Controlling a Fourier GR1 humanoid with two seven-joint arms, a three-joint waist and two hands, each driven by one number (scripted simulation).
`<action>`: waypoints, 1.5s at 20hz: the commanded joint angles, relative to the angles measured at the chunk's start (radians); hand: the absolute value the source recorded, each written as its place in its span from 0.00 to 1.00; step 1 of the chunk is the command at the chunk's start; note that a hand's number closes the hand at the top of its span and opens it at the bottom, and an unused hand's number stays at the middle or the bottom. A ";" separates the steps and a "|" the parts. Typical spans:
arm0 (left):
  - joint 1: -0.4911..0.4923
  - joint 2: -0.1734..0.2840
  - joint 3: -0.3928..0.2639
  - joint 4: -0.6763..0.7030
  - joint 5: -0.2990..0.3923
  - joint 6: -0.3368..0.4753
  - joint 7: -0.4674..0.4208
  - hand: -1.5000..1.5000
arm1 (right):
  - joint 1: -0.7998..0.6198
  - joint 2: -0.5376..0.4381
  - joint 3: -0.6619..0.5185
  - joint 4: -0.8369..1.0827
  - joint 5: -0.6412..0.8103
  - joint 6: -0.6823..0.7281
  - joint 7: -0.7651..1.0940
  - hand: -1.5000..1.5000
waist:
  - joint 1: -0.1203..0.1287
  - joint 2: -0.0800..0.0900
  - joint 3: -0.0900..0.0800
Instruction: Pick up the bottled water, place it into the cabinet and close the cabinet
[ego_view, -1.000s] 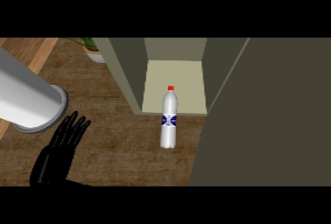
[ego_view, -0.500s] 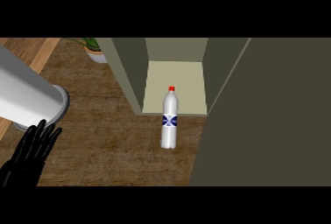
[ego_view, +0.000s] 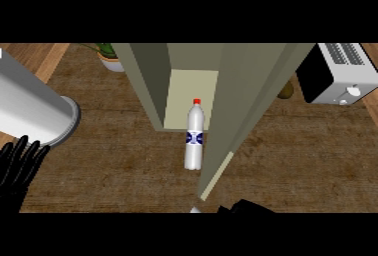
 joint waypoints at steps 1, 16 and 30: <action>0.049 0.034 0.021 -0.094 0.035 0.017 0.040 0.00 | -0.156 0.161 0.152 0.091 0.215 -0.158 0.064 1.00 | 0.006 0.003 0.002; 0.100 0.065 0.137 -0.168 0.073 -0.035 0.077 0.00 | -0.711 0.176 0.073 0.663 -0.225 -0.413 -0.156 1.00 | 0.018 0.029 0.006; 0.224 0.061 0.267 -0.282 0.071 -0.043 0.151 0.00 | -0.659 0.153 -0.139 0.920 -0.333 0.038 -0.207 1.00 | -0.014 0.023 0.007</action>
